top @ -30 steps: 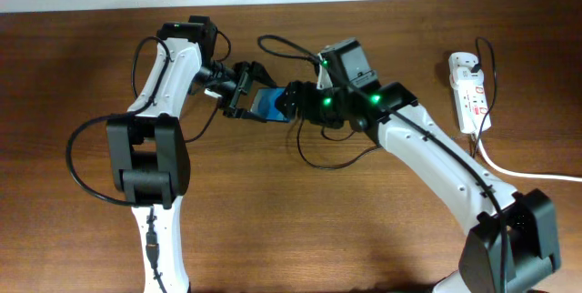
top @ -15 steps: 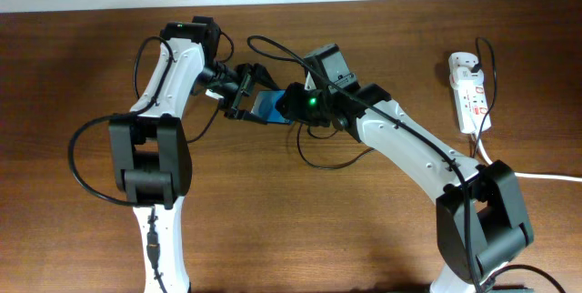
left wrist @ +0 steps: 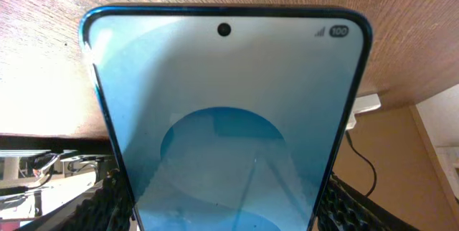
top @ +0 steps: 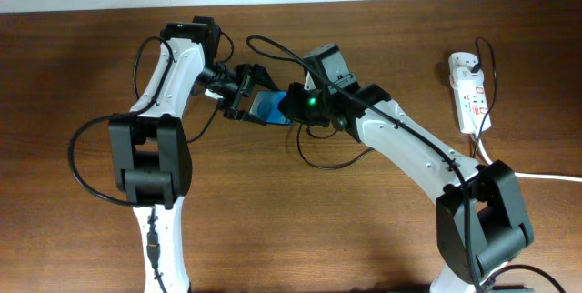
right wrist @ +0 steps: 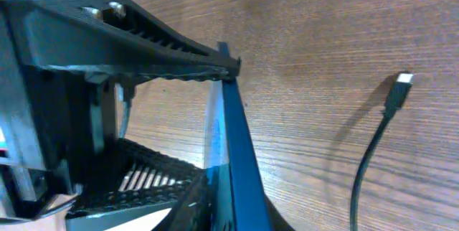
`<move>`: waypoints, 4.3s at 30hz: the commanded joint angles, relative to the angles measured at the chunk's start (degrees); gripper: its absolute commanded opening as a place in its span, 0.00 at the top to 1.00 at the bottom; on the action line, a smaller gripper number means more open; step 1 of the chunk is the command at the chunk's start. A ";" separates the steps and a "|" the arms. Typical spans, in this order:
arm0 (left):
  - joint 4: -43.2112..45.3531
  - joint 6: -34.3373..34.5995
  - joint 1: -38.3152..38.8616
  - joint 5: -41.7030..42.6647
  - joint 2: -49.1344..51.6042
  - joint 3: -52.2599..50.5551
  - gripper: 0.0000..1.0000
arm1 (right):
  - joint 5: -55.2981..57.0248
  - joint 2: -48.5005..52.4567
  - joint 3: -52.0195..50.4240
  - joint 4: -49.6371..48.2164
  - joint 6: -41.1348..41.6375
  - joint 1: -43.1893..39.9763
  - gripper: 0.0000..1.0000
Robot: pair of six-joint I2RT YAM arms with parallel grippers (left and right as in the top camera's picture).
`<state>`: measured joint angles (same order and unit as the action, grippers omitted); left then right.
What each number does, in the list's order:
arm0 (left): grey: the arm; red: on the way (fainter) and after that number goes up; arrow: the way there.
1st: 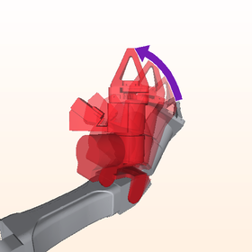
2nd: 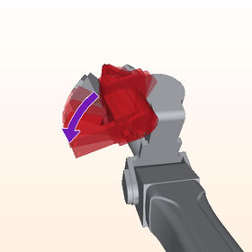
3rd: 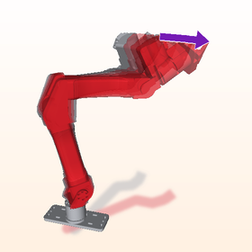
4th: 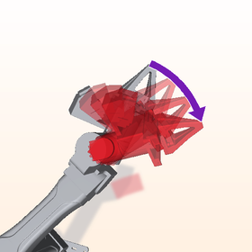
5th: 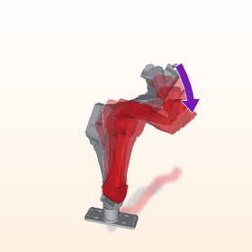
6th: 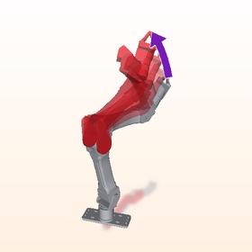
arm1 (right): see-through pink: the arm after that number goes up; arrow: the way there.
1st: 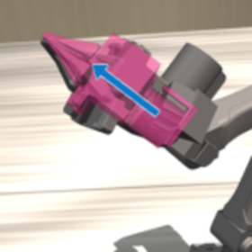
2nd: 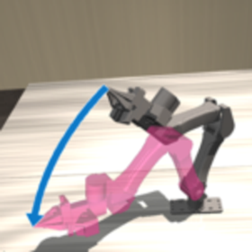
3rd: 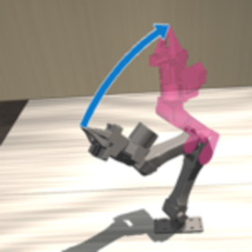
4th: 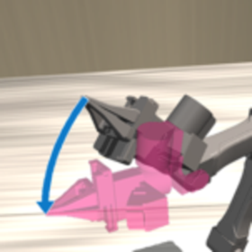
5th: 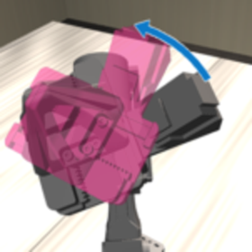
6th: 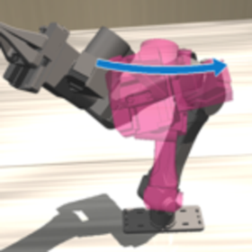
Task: Plug charger to phone and switch on socket
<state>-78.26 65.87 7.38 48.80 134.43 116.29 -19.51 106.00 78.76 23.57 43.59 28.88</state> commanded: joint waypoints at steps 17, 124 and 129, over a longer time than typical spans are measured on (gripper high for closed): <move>6.45 -25.77 -0.66 -10.38 -0.31 1.53 0.90 | -8.22 0.39 0.96 -0.22 -5.11 -8.68 0.96; 53.77 -9.14 6.29 15.41 -4.37 4.35 1.00 | 18.53 -8.50 -28.17 -71.71 38.99 -2.51 0.76; 51.65 -13.25 3.23 15.43 -4.37 4.35 1.00 | 12.59 -8.55 -28.17 -70.69 34.12 -7.56 0.64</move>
<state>-25.80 55.70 13.45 62.98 131.98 119.77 -3.14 97.67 49.34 -46.96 81.12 24.82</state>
